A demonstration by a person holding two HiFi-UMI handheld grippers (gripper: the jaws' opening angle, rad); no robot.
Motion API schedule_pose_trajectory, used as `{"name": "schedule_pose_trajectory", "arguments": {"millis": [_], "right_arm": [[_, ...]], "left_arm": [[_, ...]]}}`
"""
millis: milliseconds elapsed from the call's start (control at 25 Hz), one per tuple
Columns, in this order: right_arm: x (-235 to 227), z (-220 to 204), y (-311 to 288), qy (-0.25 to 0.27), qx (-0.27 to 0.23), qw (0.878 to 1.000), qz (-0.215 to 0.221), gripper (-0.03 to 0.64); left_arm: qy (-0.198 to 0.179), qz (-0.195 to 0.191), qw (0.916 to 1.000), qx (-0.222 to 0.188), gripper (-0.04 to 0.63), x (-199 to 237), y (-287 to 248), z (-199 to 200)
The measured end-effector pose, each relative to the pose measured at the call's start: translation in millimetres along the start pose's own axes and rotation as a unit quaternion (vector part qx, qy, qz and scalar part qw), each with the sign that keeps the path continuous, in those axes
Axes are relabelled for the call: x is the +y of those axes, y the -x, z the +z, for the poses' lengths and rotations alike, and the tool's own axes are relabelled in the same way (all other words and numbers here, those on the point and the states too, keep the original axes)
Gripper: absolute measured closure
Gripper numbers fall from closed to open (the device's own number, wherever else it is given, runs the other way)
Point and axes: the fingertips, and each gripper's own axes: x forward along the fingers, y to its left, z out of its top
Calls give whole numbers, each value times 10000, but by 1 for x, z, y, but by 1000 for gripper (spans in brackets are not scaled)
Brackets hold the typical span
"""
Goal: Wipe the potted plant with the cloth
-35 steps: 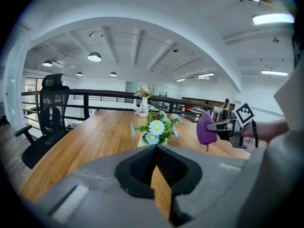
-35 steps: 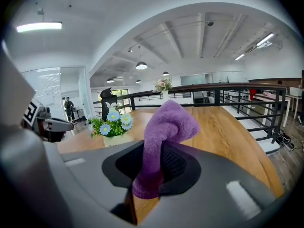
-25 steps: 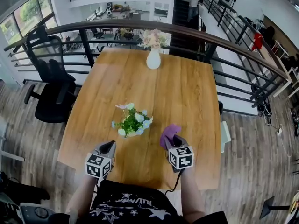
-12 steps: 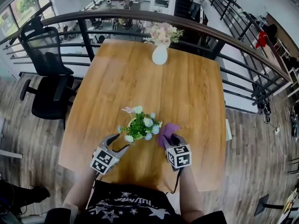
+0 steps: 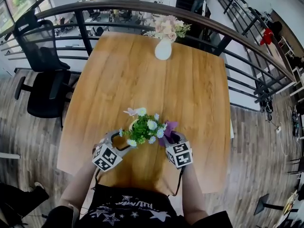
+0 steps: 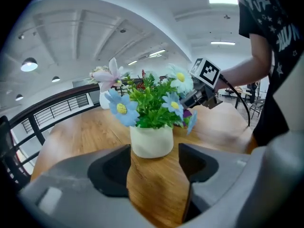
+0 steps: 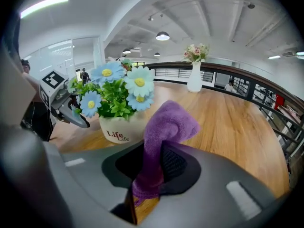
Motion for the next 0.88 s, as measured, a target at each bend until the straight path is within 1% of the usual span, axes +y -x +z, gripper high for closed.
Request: {"name": "schedule_pose_trajectory", "arguments": {"millis": [120, 320, 440, 560, 640, 720, 880], "right_arm": [[8, -3, -12, 81, 232, 9996, 155, 528], [14, -7, -27, 335, 399, 9986, 96, 529], [25, -7, -34, 751, 473, 9959, 182, 529], [36, -7, -40, 1355, 525, 9891, 220, 529], [38, -7, -41, 1656, 522, 9846, 212, 531], [38, -7, -41, 1770, 523, 9826, 183, 531], [42, -6, -41, 1825, 480, 9819, 151, 531]], "left_arm": [[-68, -89, 9999, -25, 279, 8, -5, 3], [-247, -92, 9997, 16, 279, 16, -15, 7], [-319, -223, 9992, 32, 279, 15, -19, 9], [-438, -358, 9984, 43, 279, 14, -23, 8], [-468, -422, 9980, 45, 279, 14, -27, 10], [-454, -449, 9979, 63, 279, 13, -30, 12], [-369, -373, 9986, 62, 279, 13, -29, 12]]}}
